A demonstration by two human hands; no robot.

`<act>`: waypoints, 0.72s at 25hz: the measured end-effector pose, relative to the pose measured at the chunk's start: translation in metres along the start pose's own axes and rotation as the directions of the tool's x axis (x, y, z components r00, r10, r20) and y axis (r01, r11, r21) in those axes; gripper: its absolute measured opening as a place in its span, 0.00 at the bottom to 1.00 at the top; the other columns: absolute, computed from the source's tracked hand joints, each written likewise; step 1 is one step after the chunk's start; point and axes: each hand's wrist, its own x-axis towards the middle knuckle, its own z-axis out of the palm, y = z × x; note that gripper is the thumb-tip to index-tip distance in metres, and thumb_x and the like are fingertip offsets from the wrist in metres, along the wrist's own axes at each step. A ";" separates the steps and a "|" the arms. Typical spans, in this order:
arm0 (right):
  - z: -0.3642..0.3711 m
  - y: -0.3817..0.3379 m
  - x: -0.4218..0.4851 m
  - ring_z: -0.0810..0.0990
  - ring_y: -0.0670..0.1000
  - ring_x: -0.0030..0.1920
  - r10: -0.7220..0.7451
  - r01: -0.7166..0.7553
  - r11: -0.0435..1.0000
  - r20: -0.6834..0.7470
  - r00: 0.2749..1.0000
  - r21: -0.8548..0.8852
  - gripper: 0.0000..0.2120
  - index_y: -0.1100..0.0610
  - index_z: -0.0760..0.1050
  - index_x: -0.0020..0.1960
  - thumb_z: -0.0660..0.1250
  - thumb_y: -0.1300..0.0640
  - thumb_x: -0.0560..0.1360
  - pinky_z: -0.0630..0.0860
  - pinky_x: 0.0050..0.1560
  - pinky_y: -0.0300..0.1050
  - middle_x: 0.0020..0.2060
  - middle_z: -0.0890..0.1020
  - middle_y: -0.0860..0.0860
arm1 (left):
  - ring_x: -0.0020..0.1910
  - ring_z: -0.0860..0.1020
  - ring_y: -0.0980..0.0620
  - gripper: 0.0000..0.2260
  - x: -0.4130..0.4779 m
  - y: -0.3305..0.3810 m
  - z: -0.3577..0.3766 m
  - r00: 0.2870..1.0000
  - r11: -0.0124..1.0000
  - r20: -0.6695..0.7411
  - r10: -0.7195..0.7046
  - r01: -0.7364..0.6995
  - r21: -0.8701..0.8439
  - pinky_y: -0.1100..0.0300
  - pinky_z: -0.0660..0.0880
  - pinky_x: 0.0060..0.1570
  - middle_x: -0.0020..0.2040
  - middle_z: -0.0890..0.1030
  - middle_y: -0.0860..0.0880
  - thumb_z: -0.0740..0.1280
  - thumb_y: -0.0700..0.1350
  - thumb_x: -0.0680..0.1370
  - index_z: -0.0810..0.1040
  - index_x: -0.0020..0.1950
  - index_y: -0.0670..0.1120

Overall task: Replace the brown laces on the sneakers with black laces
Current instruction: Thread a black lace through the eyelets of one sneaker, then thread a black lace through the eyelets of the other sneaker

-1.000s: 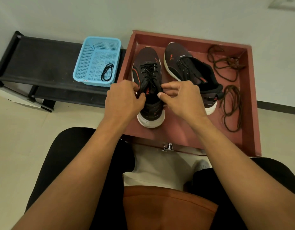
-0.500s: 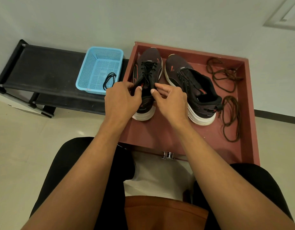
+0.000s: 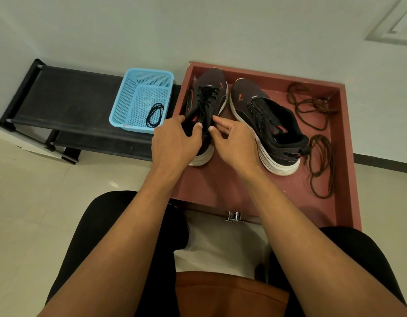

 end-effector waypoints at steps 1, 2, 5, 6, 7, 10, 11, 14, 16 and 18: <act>-0.001 0.000 -0.001 0.83 0.43 0.63 0.001 -0.001 1.000 0.009 1.000 0.001 0.20 0.51 0.79 0.72 0.71 0.52 0.81 0.77 0.68 0.42 0.63 0.85 0.49 | 0.50 0.84 0.48 0.18 0.000 -0.001 0.001 1.000 1.000 0.001 0.004 -0.004 0.007 0.49 0.81 0.53 0.46 0.85 0.50 0.67 0.58 0.80 0.83 0.62 0.48; -0.003 0.000 -0.002 0.84 0.43 0.61 -0.001 0.001 1.000 0.004 1.000 0.007 0.20 0.52 0.79 0.72 0.72 0.52 0.80 0.79 0.66 0.42 0.62 0.85 0.50 | 0.52 0.83 0.48 0.19 0.001 -0.002 0.001 1.000 1.000 -0.002 0.011 -0.011 0.014 0.50 0.80 0.55 0.48 0.85 0.50 0.67 0.58 0.79 0.83 0.62 0.47; -0.010 0.000 -0.005 0.86 0.41 0.55 -0.014 0.014 1.000 -0.031 0.999 0.006 0.21 0.53 0.80 0.71 0.73 0.52 0.79 0.80 0.61 0.38 0.58 0.87 0.50 | 0.61 0.81 0.48 0.21 0.003 -0.005 0.002 0.997 0.997 -0.022 0.070 -0.070 -0.012 0.52 0.77 0.61 0.60 0.84 0.48 0.69 0.56 0.80 0.78 0.67 0.45; -0.013 0.000 -0.005 0.85 0.39 0.53 -0.019 0.019 1.000 -0.034 0.999 0.005 0.20 0.53 0.80 0.70 0.74 0.52 0.79 0.79 0.58 0.33 0.57 0.87 0.49 | 0.64 0.80 0.49 0.23 0.004 -0.005 0.002 0.994 0.995 -0.037 0.099 -0.100 -0.021 0.54 0.76 0.63 0.64 0.82 0.47 0.70 0.55 0.80 0.76 0.71 0.44; -0.016 -0.001 -0.006 0.84 0.37 0.51 -0.026 0.026 1.000 -0.034 0.999 0.004 0.19 0.53 0.81 0.69 0.74 0.53 0.79 0.78 0.55 0.28 0.56 0.88 0.49 | 0.65 0.79 0.49 0.24 0.004 -0.003 0.002 0.990 0.991 -0.059 0.130 -0.132 -0.029 0.56 0.75 0.64 0.66 0.80 0.46 0.70 0.54 0.80 0.75 0.73 0.44; -0.028 -0.005 -0.012 0.83 0.35 0.49 -0.077 0.076 0.997 -0.040 0.996 -0.009 0.18 0.52 0.82 0.67 0.75 0.53 0.78 0.75 0.51 0.23 0.54 0.88 0.46 | 0.64 0.78 0.54 0.22 0.000 0.009 0.003 0.953 0.957 -0.160 0.257 -0.274 -0.095 0.65 0.73 0.63 0.66 0.79 0.48 0.71 0.51 0.80 0.76 0.72 0.45; -0.034 -0.007 -0.014 0.83 0.35 0.50 -0.100 0.100 0.995 -0.046 0.994 -0.013 0.17 0.52 0.83 0.67 0.75 0.53 0.78 0.77 0.53 0.25 0.54 0.88 0.45 | 0.64 0.78 0.56 0.22 -0.003 0.015 0.005 0.936 0.936 -0.185 0.299 -0.326 -0.134 0.66 0.74 0.64 0.66 0.79 0.48 0.71 0.50 0.80 0.76 0.72 0.45; -0.064 -0.010 -0.019 0.84 0.34 0.52 -0.133 0.139 0.990 -0.116 0.984 0.039 0.17 0.51 0.83 0.66 0.75 0.52 0.78 0.79 0.57 0.30 0.54 0.87 0.41 | 0.62 0.80 0.59 0.20 -0.016 0.034 0.020 0.922 0.876 -0.177 0.346 -0.385 -0.292 0.63 0.79 0.62 0.65 0.80 0.50 0.71 0.47 0.80 0.78 0.71 0.45; -0.093 -0.006 -0.020 0.85 0.36 0.52 -0.103 0.116 0.992 -0.210 0.972 0.051 0.17 0.51 0.84 0.66 0.75 0.51 0.77 0.80 0.57 0.32 0.55 0.87 0.43 | 0.60 0.80 0.62 0.20 -0.024 0.044 0.032 0.935 0.866 -0.120 0.334 -0.355 -0.353 0.65 0.79 0.60 0.64 0.81 0.51 0.72 0.46 0.80 0.78 0.71 0.45; -0.120 0.005 -0.023 0.85 0.37 0.54 -0.057 0.068 0.997 -0.277 0.959 0.030 0.18 0.51 0.83 0.66 0.75 0.50 0.78 0.79 0.56 0.30 0.56 0.87 0.44 | 0.60 0.80 0.64 0.20 -0.028 0.050 0.042 0.946 0.880 -0.049 0.321 -0.317 -0.355 0.70 0.77 0.59 0.64 0.82 0.52 0.72 0.47 0.80 0.78 0.72 0.46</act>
